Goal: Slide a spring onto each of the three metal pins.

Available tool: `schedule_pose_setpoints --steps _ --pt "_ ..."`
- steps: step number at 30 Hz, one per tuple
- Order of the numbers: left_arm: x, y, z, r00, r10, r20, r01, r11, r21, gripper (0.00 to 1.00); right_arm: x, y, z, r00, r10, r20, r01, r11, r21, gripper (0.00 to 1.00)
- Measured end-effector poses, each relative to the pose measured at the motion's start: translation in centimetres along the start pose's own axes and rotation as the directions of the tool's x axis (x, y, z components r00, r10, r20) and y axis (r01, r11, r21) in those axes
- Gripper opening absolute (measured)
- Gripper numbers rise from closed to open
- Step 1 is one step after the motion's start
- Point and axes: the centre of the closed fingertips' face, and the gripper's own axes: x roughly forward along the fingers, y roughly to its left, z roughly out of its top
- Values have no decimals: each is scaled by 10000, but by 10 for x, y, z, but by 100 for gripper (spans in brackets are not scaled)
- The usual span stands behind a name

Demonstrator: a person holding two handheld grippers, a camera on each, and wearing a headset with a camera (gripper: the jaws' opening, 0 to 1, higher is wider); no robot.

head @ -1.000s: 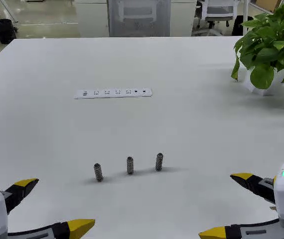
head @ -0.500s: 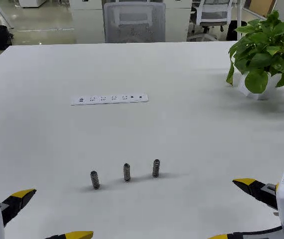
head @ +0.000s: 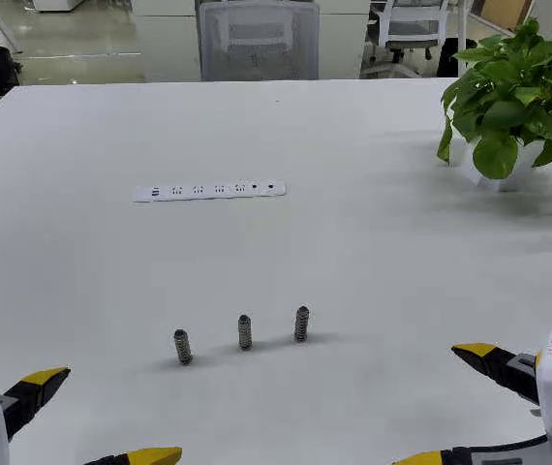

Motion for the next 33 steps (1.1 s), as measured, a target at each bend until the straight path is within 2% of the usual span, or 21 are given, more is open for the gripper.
schedule_pose_setpoints --steps 13,17,27,33 --pt "2 -1 0 9996 218 184 -216 9997 -105 100 -1 -1 -3 9998 -125 145 123 9999 92 99" --pt "1 -1 1 9992 298 265 -295 9995 -132 100 -2 -2 0 9995 -164 266 162 9998 78 99" --pt "1 -1 1 9995 224 232 -223 9997 -52 100 -3 -1 3 9991 -233 347 229 9997 102 99" --pt "2 -6 1 9997 135 182 -135 9999 -16 100 -4 0 4 9989 -232 412 226 9996 150 99"
